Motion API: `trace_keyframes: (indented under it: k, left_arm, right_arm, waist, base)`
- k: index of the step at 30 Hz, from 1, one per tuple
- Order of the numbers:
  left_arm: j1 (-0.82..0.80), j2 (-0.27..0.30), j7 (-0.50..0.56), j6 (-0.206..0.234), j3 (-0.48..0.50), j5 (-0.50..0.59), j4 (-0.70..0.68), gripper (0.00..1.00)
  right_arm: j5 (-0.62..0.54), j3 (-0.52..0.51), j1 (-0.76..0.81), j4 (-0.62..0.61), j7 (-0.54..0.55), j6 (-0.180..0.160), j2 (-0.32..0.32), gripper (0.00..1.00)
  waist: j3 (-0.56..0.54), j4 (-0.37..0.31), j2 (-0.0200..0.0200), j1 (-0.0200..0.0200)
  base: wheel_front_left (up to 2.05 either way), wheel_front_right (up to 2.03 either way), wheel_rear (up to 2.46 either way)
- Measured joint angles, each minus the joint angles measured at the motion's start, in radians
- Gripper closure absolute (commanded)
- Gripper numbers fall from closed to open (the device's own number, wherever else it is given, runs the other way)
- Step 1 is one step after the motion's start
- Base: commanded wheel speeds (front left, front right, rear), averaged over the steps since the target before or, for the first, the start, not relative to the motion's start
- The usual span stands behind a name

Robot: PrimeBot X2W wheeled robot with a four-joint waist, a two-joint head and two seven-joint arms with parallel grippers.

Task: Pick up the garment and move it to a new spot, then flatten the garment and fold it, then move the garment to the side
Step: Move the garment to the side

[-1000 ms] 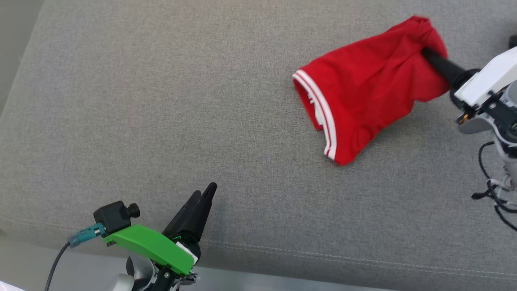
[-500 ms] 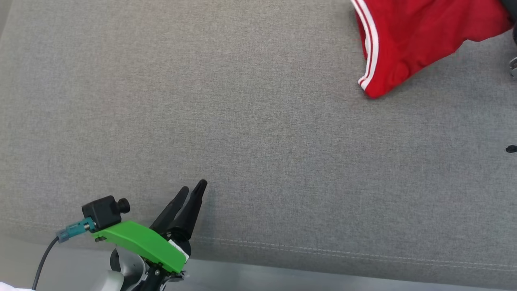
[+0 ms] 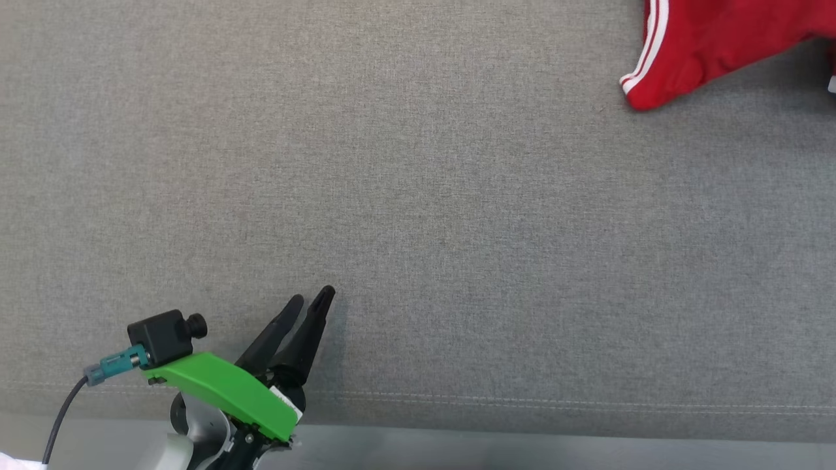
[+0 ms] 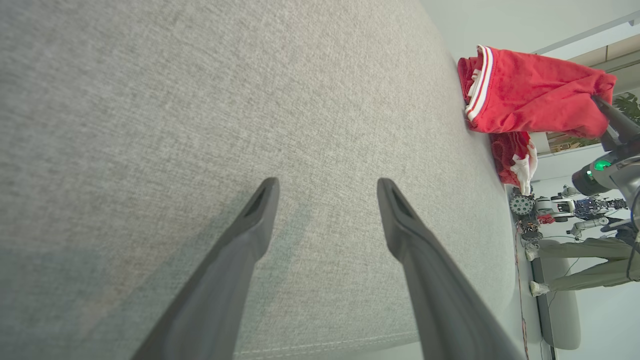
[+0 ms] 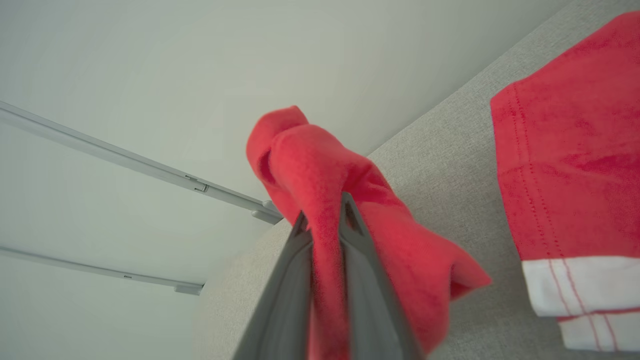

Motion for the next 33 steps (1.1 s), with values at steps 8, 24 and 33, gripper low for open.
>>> trace_keyframes:
  k: [8, 24, 33]
  left_arm:
    - [-0.020, 0.009, -0.001, 0.000, -0.004, 0.013, -0.018, 0.00]
    - [-0.022, -0.017, -0.001, 0.000, -0.045, 0.015, 0.053, 0.00]
    - [0.000, -0.021, -0.001, 0.013, -0.049, 0.015, 0.052, 0.00]
  right_arm:
    - [0.007, -0.019, -0.022, 0.028, -0.035, 0.000, 0.012, 1.00]
    - [0.017, 0.006, -0.047, 0.095, -0.049, 0.024, 0.059, 1.00]
    - [0.059, -0.021, -0.109, 0.090, -0.026, 0.017, 0.057, 1.00]
  waist:
    - [0.009, -0.005, 0.0000, 0.0000]
    - [-0.093, 0.030, 0.0000, 0.0000]
    - [-0.117, 0.072, 0.0000, 0.0000]
  base:
    - [0.00, 0.00, 0.00]
    - [0.00, 0.00, 0.00]
    - [0.00, 0.00, 0.00]
